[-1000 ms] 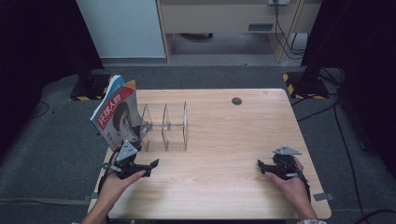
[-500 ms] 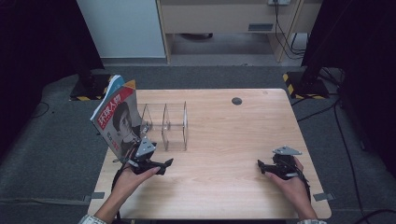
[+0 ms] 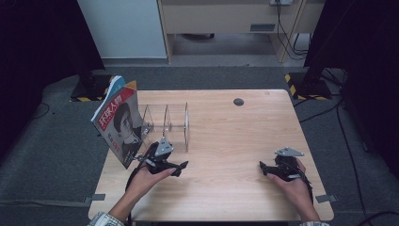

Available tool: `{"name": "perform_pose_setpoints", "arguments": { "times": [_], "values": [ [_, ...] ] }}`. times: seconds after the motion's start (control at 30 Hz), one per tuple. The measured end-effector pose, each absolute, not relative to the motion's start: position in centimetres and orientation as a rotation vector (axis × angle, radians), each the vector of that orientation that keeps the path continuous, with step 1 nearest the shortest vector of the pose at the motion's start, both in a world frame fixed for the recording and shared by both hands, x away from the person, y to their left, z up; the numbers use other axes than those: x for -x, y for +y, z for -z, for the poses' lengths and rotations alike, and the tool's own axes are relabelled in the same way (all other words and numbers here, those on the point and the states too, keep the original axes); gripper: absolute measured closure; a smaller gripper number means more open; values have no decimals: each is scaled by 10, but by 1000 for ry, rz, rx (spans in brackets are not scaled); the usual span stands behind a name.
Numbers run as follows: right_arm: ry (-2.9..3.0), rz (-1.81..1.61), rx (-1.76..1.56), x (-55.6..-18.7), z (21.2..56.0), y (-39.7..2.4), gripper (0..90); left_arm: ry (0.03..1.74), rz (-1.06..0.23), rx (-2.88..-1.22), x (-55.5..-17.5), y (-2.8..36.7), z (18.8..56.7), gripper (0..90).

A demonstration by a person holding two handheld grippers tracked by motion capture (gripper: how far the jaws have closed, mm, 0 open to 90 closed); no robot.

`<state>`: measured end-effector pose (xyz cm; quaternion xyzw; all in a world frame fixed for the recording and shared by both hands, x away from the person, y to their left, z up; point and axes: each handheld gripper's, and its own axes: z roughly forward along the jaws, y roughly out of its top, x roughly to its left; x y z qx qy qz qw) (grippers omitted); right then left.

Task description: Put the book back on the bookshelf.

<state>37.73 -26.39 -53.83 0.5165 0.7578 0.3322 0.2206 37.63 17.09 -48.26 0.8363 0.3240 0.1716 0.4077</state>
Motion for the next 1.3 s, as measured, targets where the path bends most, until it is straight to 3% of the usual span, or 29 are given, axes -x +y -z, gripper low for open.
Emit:
{"name": "perform_pose_setpoints", "arguments": {
  "times": [1.3],
  "values": [
    [2107,-922,-1422,-377,538,-264,146,807,-283,-2247,-394,76,519,52]
  ]
}}
